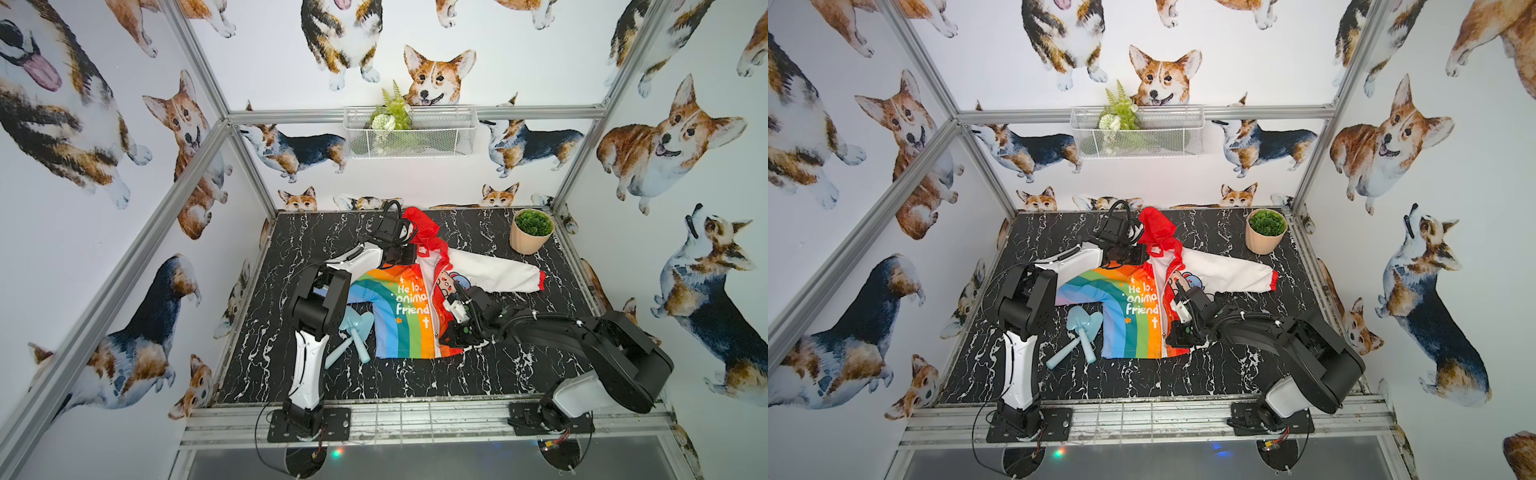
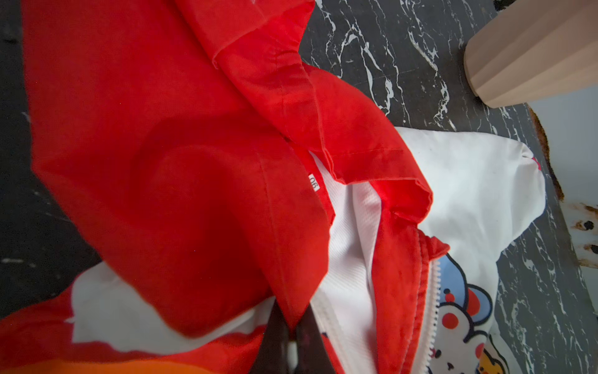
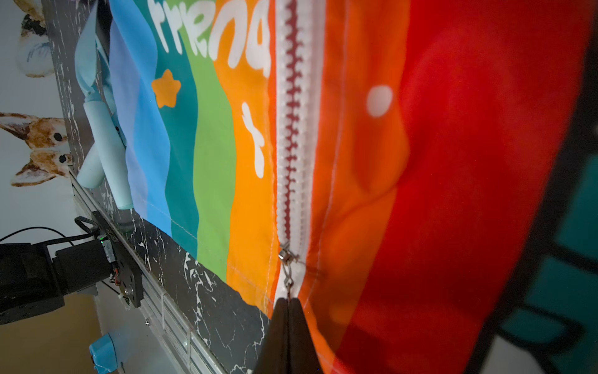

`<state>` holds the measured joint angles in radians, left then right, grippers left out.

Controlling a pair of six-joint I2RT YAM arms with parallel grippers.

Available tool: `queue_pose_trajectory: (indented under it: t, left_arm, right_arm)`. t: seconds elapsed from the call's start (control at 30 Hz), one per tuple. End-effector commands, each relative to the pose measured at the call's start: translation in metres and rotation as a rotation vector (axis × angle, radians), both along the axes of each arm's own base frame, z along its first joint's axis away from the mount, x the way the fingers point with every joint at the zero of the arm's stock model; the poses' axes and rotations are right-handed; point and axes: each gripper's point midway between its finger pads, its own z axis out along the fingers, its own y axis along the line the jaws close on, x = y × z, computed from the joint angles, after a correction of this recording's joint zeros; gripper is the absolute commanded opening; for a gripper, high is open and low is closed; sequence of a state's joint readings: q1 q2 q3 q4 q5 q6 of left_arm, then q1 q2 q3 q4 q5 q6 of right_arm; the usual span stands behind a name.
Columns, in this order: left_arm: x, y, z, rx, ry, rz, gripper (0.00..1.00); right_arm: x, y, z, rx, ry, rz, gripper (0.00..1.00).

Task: Unzip the jacket
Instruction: Unzip the zipper on the jacket.

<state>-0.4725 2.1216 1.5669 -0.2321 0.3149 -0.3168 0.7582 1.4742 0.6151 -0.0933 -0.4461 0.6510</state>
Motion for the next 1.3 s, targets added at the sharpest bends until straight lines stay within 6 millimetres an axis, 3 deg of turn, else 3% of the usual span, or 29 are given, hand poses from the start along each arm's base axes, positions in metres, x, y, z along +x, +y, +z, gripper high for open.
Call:
queue_pose_trajectory:
  t: [0.0, 0.43, 1.27]
  left_arm:
    - [0.008, 0.000, 0.005, -0.002, -0.034, 0.009, 0.00]
    - [0.009, 0.000, 0.002, -0.001, -0.030, 0.005, 0.00]
    - [0.010, 0.001, 0.003, 0.005, -0.032, 0.009, 0.00]
  right_arm:
    - [-0.011, -0.005, -0.004, -0.035, 0.028, 0.005, 0.00]
    - [-0.033, -0.011, -0.009, -0.078, 0.022, 0.031, 0.00]
    - [-0.054, -0.029, -0.008, -0.108, 0.050, 0.050, 0.00]
